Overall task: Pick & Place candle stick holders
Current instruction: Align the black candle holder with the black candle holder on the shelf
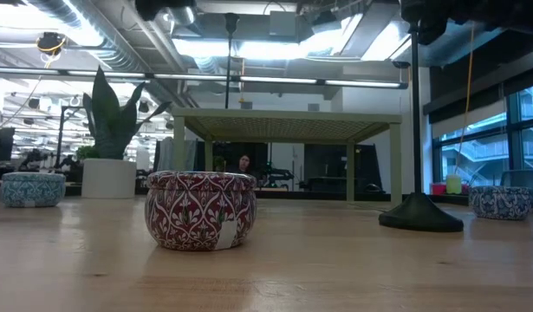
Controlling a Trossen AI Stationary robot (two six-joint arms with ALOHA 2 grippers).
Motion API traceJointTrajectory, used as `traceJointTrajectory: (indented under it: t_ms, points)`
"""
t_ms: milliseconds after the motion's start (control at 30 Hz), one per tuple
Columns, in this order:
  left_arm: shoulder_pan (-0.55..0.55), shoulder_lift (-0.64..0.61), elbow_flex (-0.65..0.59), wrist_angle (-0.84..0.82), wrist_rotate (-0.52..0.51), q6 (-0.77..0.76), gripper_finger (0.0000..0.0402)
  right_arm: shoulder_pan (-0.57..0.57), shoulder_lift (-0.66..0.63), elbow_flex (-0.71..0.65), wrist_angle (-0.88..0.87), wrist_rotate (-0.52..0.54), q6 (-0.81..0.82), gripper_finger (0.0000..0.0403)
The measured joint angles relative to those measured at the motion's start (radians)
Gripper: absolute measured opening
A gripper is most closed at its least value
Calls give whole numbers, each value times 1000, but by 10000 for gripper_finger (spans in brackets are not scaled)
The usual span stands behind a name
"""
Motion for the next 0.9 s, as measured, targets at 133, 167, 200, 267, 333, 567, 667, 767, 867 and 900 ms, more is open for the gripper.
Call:
traceJointTrajectory:
  t_ms: [133,167,200,267,333,567,667,767,867,900]
  points:
    - [-64,-52,0,-83,185,18,146,0,0,0,0,0,1,145]
    - [-85,-62,0,-106,229,34,145,0,0,0,0,0,1,145]
    - [-106,-69,0,-129,264,46,144,0,1,0,0,0,1,145]
    - [-152,-77,0,-179,315,53,142,0,1,0,-1,0,1,145]
    - [-199,-77,0,-226,339,40,140,0,1,0,-1,0,1,145]
    - [-347,-69,-37,-342,333,-71,133,0,1,0,-9,-1,2,145]
    - [-395,-62,-45,-363,331,-215,131,0,5,0,-14,-1,5,145]
    - [-433,-48,-45,-361,275,-388,131,0,5,0,-14,-1,5,145]
    - [-453,-33,-45,-361,204,-601,131,0,5,0,-11,-1,5,145]
    - [-456,-27,-45,-362,193,-664,131,0,5,0,-7,0,5,145]
